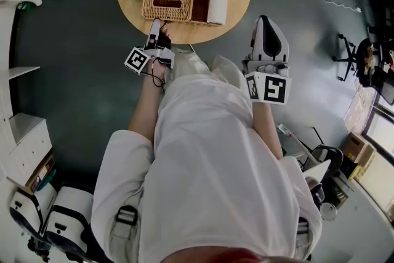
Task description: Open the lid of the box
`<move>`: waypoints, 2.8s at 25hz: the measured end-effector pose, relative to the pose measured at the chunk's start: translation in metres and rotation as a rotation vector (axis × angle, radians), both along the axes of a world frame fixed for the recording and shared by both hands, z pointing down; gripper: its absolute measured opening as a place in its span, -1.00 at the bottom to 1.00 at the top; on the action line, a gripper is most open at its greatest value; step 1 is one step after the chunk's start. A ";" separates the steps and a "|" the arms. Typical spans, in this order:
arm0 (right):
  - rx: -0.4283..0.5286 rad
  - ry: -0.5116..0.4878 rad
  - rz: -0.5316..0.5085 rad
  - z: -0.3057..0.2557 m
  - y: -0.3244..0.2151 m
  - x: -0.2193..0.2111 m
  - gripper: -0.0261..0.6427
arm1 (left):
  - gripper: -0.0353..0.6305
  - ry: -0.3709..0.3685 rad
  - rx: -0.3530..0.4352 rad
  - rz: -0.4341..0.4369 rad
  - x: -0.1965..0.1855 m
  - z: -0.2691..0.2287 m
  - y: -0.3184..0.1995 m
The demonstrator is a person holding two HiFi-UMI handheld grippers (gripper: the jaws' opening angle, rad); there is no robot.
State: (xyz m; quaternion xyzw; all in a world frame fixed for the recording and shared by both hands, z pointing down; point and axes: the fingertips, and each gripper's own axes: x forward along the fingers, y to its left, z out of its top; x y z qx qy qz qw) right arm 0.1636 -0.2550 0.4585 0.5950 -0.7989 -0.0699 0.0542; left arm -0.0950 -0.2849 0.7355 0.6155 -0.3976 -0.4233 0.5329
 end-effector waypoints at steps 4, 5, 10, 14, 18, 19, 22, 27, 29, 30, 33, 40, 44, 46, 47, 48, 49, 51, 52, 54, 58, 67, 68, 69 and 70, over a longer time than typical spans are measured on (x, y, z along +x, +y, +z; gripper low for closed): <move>-0.006 0.010 0.001 -0.008 0.005 0.003 -0.93 | -0.39 0.006 -0.011 -0.011 0.000 -0.003 -0.001; -0.008 0.015 0.000 -0.010 0.006 0.003 -0.93 | -0.39 0.012 -0.013 -0.014 0.000 -0.005 -0.002; -0.023 0.034 -0.002 -0.027 0.007 0.003 -0.93 | -0.43 0.011 -0.019 -0.024 -0.002 -0.017 -0.013; -0.036 0.039 0.006 -0.040 0.008 0.003 -0.93 | -0.69 -0.030 -0.038 -0.029 -0.005 -0.027 -0.028; -0.056 0.045 0.017 -0.050 0.006 0.004 -0.93 | -0.73 -0.009 -0.065 -0.037 -0.004 -0.039 -0.039; -0.059 0.046 0.021 -0.054 0.005 0.005 -0.93 | -0.72 0.003 -0.063 -0.038 -0.003 -0.045 -0.043; -0.065 0.046 0.041 -0.066 0.002 0.010 -0.93 | -0.69 -0.009 -0.071 -0.034 -0.002 -0.055 -0.055; -0.064 0.042 0.080 -0.084 0.001 0.018 -0.93 | -0.64 -0.009 -0.034 -0.017 0.003 -0.082 -0.086; -0.055 0.039 0.091 -0.091 0.002 0.018 -0.93 | -0.64 -0.021 -0.026 -0.004 0.006 -0.089 -0.098; -0.048 0.038 0.096 -0.094 0.003 0.018 -0.93 | -0.65 -0.025 -0.017 0.003 0.007 -0.092 -0.105; -0.031 0.026 0.119 -0.102 0.005 0.019 -0.93 | -0.68 -0.028 0.006 0.015 0.011 -0.100 -0.127; -0.041 0.015 0.175 -0.103 0.016 0.027 -0.93 | -0.73 -0.072 -0.033 0.017 0.015 -0.088 -0.163; -0.043 0.024 0.200 -0.102 0.023 0.029 -0.93 | -0.75 -0.064 -0.040 0.020 0.016 -0.080 -0.176; -0.049 0.024 0.212 -0.103 0.027 0.029 -0.93 | -0.75 -0.051 -0.050 0.010 0.013 -0.076 -0.180; -0.053 0.021 0.219 -0.104 0.029 0.029 -0.93 | -0.75 -0.047 -0.052 0.000 0.010 -0.075 -0.181; -0.056 0.018 0.225 -0.105 0.030 0.029 -0.93 | -0.75 -0.046 -0.052 -0.007 0.008 -0.075 -0.183; -0.055 0.021 0.229 -0.105 0.032 0.030 -0.93 | -0.75 -0.046 -0.048 -0.009 0.006 -0.077 -0.183; -0.053 0.025 0.234 -0.104 0.034 0.033 -0.93 | -0.75 -0.044 -0.034 -0.003 0.007 -0.085 -0.184; -0.054 0.022 0.235 -0.104 0.035 0.034 -0.93 | -0.75 -0.042 -0.029 0.001 0.008 -0.089 -0.183; -0.058 0.015 0.234 -0.103 0.036 0.033 -0.93 | -0.75 -0.042 -0.020 0.007 0.008 -0.097 -0.181; -0.061 -0.001 0.220 -0.100 0.036 0.028 -0.93 | -0.78 -0.128 0.020 0.044 0.011 -0.115 -0.173; -0.030 -0.021 0.194 -0.105 0.039 0.009 -0.93 | -0.92 -0.634 0.209 0.172 0.010 -0.184 -0.153; -0.026 -0.028 0.191 -0.106 0.038 0.008 -0.93 | -0.92 -0.701 0.235 0.181 0.009 -0.194 -0.150; -0.022 -0.033 0.188 -0.106 0.037 0.007 -0.93 | -0.92 -0.766 0.259 0.189 0.010 -0.204 -0.147; -0.020 -0.038 0.185 -0.107 0.037 0.007 -0.93 | -0.92 -0.831 0.284 0.197 0.011 -0.214 -0.143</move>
